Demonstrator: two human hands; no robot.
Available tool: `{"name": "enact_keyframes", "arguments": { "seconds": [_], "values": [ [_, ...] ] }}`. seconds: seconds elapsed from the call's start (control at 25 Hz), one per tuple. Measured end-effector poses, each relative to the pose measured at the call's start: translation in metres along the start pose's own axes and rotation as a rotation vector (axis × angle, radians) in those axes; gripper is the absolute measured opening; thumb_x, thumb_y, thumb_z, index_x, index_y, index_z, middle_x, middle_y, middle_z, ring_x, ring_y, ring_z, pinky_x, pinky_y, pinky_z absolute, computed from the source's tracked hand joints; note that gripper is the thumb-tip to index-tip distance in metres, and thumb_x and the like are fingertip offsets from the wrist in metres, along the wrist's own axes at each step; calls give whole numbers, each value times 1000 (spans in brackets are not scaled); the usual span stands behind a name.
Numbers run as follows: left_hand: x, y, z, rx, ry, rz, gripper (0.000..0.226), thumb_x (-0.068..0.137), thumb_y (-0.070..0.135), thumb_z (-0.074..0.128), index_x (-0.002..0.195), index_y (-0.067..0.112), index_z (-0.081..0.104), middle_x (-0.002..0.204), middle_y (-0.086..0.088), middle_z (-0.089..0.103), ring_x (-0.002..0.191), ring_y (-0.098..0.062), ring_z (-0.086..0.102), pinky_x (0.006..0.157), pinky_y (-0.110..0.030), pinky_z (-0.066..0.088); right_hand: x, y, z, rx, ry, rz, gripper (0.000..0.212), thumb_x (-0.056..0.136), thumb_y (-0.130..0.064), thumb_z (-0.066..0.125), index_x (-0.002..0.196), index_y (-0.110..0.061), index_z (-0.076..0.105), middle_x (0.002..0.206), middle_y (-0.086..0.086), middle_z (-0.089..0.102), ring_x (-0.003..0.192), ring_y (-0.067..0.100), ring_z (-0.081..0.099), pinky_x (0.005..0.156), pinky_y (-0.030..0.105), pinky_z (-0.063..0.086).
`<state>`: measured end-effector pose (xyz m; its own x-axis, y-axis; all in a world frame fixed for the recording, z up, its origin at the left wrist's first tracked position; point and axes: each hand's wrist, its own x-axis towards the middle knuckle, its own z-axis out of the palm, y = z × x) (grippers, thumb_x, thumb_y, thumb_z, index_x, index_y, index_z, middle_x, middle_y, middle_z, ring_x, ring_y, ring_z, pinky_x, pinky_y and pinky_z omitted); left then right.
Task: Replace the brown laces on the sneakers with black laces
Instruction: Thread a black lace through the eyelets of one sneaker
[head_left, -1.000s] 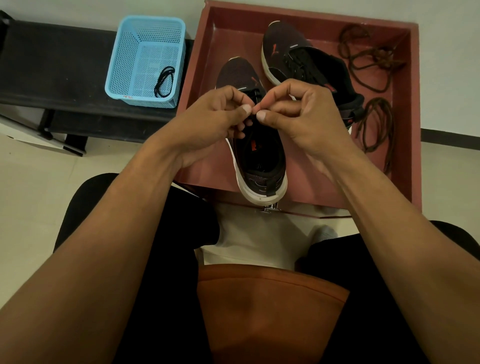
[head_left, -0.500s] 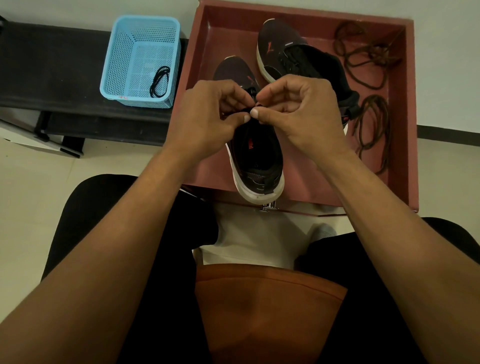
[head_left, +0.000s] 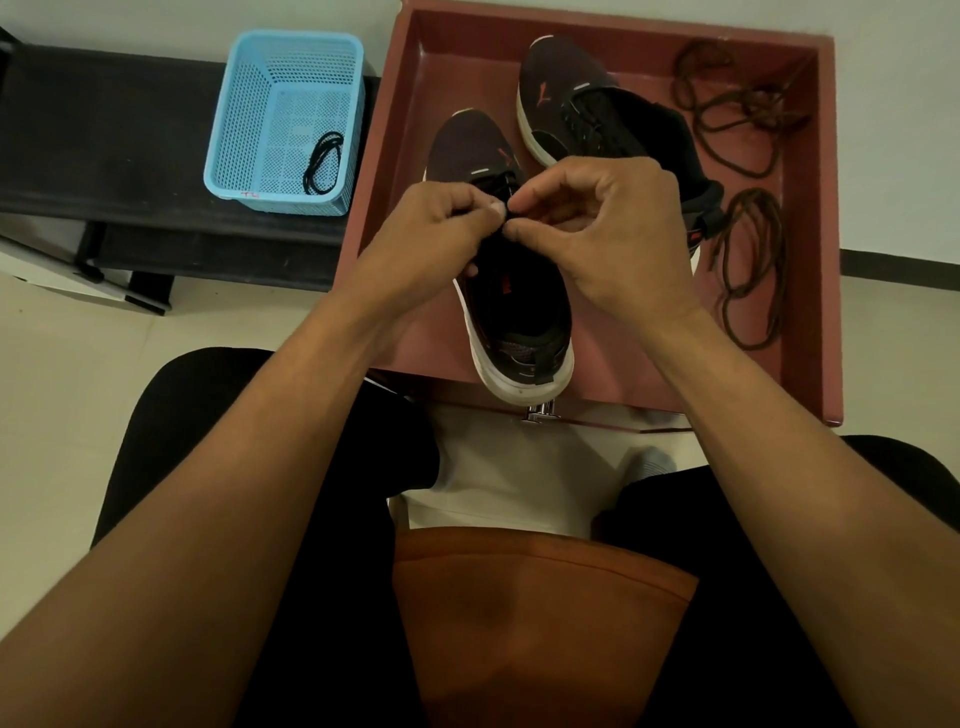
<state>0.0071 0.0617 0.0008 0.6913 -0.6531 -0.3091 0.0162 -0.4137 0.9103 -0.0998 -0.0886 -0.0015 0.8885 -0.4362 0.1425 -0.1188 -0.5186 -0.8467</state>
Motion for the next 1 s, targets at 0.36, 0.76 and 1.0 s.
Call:
{"name": "enact_keyframes", "arguments": {
  "seconds": [0.36,0.76,1.0],
  "values": [
    [5,-1,4,-175,132,-166,20,97,17,67,77,14,69,59,7,57,59,-9,56,62,-28,49,1,0,1,-101,-35,22,10,87,-29,84,95,-24,79,84,-17,73,80,-3,72,79,15,58],
    [6,-7,4,234,235,-75,21,101,25,63,80,23,69,58,8,63,44,2,55,54,-19,44,0,-1,-22,-158,-192,135,4,93,-24,79,94,-23,76,80,-13,73,73,-4,72,74,8,55],
    [8,-11,4,258,264,-70,19,97,25,64,82,18,73,60,5,64,44,-1,52,57,-24,43,0,-1,-27,-134,-228,193,5,93,-21,80,91,-21,75,79,-8,74,71,-3,73,76,14,60]
  ]
}}
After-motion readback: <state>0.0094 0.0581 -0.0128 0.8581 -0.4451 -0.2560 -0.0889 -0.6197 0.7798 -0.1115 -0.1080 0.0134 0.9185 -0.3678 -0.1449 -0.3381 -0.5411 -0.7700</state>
